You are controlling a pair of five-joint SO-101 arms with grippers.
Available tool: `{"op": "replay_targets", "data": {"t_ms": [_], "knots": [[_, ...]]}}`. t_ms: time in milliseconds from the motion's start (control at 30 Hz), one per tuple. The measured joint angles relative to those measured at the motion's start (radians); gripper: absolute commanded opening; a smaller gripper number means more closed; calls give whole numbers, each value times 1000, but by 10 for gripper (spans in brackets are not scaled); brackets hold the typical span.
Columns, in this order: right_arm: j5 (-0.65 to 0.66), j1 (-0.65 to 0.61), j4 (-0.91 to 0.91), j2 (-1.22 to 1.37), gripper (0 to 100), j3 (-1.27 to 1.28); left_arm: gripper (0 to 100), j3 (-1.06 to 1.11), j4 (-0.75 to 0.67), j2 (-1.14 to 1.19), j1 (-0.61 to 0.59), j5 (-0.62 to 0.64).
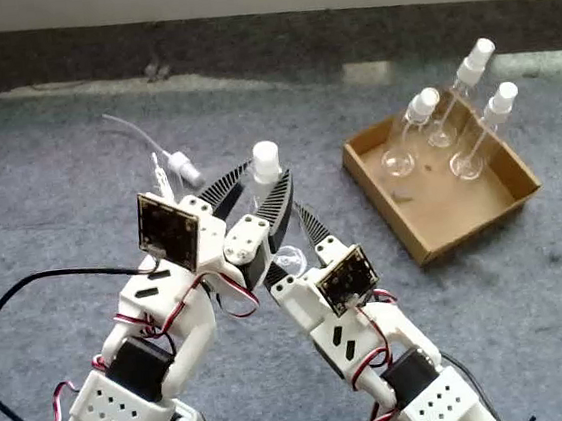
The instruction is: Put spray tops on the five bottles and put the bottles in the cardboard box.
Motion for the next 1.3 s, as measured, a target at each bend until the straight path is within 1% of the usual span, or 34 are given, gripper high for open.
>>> {"op": "replay_targets", "data": {"t_ms": [333,567,867,967,1067,1300], "knots": [[0,0,0,0,124,0,5,0,3,3,0,0],[2,21,2,2,124,0,5,0,97,-5,2,3],[2,21,2,2,124,2,5,3,120,-11,8,3],[-41,21,12,3,124,2,5,29,120,-12,8,3],[-66,21,69,3,124,2,5,52,120,-12,9,3],[-75,21,75,3,124,2,5,66,120,-12,11,0]]}}
